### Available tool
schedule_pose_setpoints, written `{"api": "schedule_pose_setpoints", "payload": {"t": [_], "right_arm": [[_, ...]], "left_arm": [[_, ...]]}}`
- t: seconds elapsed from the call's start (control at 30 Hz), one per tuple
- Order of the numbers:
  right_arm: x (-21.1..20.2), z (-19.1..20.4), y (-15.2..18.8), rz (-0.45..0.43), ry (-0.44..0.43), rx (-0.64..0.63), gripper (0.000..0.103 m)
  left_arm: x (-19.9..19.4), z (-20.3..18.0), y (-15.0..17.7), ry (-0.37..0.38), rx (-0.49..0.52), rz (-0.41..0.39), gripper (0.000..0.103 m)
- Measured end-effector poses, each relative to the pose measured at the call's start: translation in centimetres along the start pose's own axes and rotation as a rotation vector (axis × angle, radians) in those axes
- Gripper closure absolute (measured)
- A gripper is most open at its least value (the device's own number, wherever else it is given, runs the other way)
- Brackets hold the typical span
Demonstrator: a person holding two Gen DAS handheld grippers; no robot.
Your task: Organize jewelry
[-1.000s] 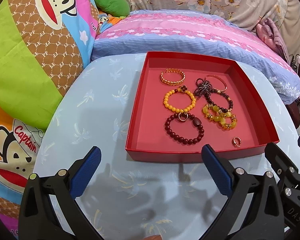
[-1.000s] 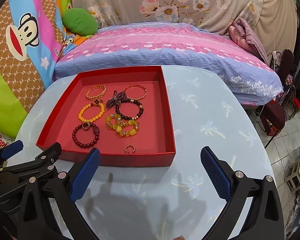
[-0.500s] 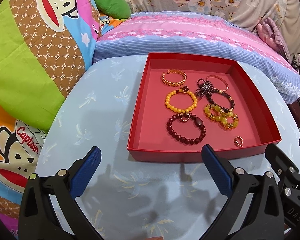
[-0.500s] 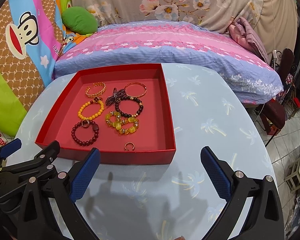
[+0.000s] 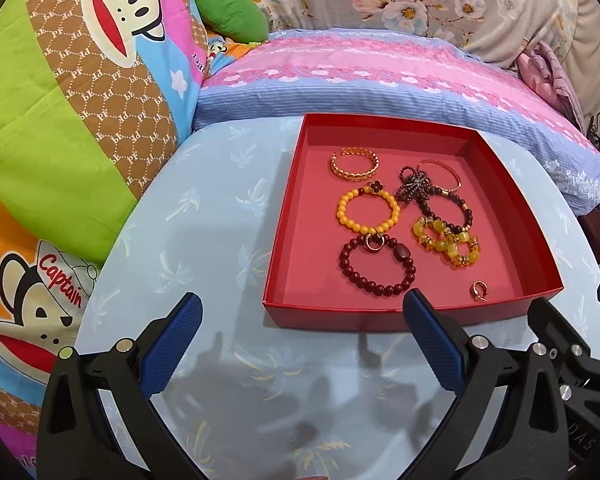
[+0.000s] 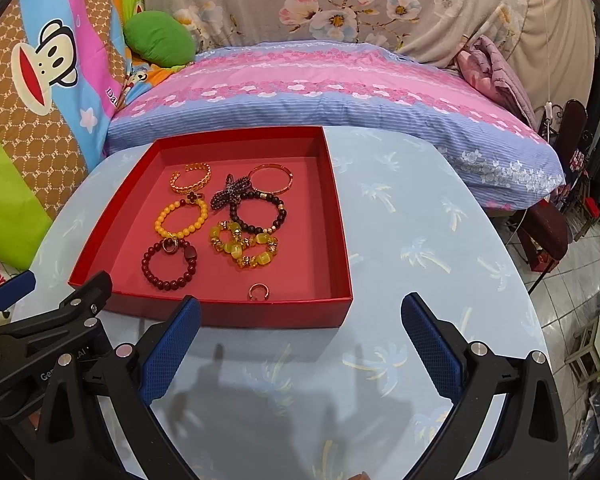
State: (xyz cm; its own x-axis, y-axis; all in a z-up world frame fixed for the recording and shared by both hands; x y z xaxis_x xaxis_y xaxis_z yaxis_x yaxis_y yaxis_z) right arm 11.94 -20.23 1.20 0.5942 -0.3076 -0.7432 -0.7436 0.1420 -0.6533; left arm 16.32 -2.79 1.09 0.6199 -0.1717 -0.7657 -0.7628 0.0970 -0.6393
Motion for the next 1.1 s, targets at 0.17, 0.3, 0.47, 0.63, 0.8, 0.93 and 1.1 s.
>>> {"api": "schedule_pose_setpoints", "payload": {"t": [0.17,0.3,0.47,0.63,0.8,0.93,1.1], "right_arm": [[-0.04,0.06,0.02,-0.001,0.003,-0.001,0.006],[-0.05,0.11,0.01,0.000,0.002,0.000,0.006],[-0.02,0.07,0.01,0.000,0.002,-0.001,0.006],[-0.06,0.08,0.02,0.000,0.001,-0.001,0.006],[-0.04,0.13,0.01,0.001,0.002,-0.001,0.006],[-0.04,0.10,0.02,0.000,0.003,-0.002,0.006],[-0.07,0.05,0.08,0.001,0.004,-0.001,0.006]], "left_arm": [[-0.13,-0.02,-0.03,-0.001,0.000,-0.004,0.007],[-0.15,-0.01,-0.04,-0.005,-0.001,-0.004,0.007],[-0.05,-0.04,-0.01,-0.006,-0.001,0.005,0.007],[-0.05,0.04,0.10,-0.012,-0.009,0.001,0.007],[0.05,0.09,0.13,-0.013,-0.011,0.003,0.007],[0.12,0.08,0.19,-0.015,-0.011,0.004,0.007],[0.21,0.05,0.20,-0.018,-0.007,0.006,0.007]]}}
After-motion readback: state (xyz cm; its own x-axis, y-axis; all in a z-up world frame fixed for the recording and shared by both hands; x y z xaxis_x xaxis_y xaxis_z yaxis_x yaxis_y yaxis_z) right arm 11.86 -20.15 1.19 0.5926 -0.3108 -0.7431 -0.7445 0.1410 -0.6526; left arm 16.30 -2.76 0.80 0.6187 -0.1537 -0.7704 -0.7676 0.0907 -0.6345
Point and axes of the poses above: each gripper's, at about its wrist camera, not at the fingertips, and x roughly the way its jaws point, z to its left, y to its underside, the point moved 5 cm from there along x, roughly the way its jaws point, and after that the axes turned 10 degrees about y, right-handed, at the moved point
